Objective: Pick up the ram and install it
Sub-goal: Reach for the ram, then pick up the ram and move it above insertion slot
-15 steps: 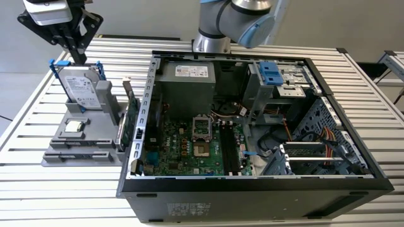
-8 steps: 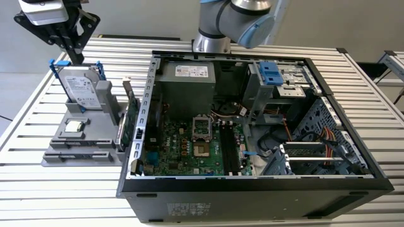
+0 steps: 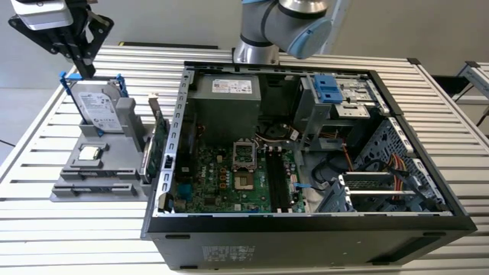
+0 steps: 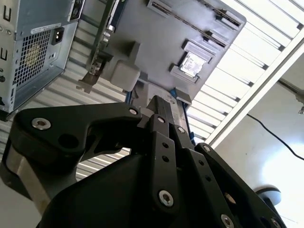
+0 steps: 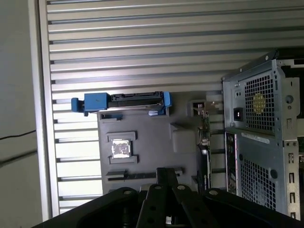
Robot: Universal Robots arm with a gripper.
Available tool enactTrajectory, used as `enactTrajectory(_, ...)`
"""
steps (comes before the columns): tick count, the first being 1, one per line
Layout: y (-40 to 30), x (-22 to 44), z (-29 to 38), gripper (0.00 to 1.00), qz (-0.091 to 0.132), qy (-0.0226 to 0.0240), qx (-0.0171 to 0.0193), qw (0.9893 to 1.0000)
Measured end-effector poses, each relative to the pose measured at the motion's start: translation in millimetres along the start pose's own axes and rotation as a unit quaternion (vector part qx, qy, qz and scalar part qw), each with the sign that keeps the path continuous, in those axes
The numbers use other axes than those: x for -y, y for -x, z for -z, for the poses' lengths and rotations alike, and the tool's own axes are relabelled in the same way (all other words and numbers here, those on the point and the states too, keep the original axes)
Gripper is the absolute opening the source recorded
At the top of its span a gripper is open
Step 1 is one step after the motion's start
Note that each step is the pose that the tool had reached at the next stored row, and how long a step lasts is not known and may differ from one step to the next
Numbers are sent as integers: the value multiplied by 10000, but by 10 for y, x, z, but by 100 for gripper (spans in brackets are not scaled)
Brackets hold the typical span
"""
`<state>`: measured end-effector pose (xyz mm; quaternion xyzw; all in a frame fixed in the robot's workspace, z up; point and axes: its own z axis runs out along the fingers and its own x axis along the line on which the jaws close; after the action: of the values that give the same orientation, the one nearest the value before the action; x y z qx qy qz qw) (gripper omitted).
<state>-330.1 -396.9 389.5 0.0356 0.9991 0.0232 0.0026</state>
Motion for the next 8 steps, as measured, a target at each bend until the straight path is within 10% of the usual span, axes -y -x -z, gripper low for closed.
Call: enactTrajectory(8,-62,4,0,0,0,0,-1,10000)
